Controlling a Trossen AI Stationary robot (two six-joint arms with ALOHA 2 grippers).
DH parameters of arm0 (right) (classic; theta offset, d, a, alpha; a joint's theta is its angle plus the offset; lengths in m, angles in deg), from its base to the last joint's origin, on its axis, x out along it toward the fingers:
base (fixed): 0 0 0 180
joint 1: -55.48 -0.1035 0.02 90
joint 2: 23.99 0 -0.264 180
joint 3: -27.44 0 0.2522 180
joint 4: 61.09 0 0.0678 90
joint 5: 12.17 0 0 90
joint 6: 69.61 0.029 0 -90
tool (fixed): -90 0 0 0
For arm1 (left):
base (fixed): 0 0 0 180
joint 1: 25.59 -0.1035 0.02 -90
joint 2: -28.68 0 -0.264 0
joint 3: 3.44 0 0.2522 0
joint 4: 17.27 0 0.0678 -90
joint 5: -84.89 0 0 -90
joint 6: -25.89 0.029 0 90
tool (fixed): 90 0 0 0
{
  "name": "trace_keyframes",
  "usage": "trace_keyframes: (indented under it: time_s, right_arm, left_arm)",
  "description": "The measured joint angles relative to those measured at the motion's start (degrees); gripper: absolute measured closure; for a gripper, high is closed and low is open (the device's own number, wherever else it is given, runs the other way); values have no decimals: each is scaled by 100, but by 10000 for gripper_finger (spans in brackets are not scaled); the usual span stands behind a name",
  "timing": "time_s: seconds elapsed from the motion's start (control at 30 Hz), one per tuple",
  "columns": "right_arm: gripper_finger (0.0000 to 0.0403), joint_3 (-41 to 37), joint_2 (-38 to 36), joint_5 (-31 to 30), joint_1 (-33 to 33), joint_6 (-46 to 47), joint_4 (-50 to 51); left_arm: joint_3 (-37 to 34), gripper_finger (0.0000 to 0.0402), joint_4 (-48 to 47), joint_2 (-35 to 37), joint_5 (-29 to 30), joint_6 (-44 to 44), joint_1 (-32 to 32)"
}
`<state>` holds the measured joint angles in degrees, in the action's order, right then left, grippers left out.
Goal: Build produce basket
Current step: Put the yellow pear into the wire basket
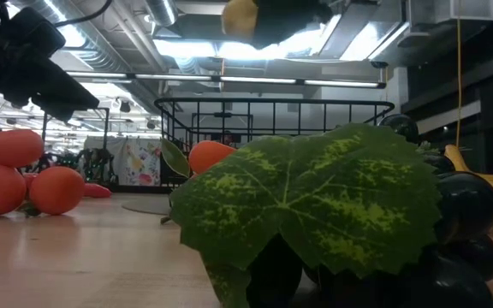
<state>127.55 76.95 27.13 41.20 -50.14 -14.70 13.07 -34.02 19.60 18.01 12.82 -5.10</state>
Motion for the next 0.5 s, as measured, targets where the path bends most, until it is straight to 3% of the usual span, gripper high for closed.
trace_keyframes:
  time_s: [0.5]
  right_arm:
    - [403,-1,23,688,33,-1563,-1433]
  left_arm:
    - [0,305,-21,0,2,-139,0]
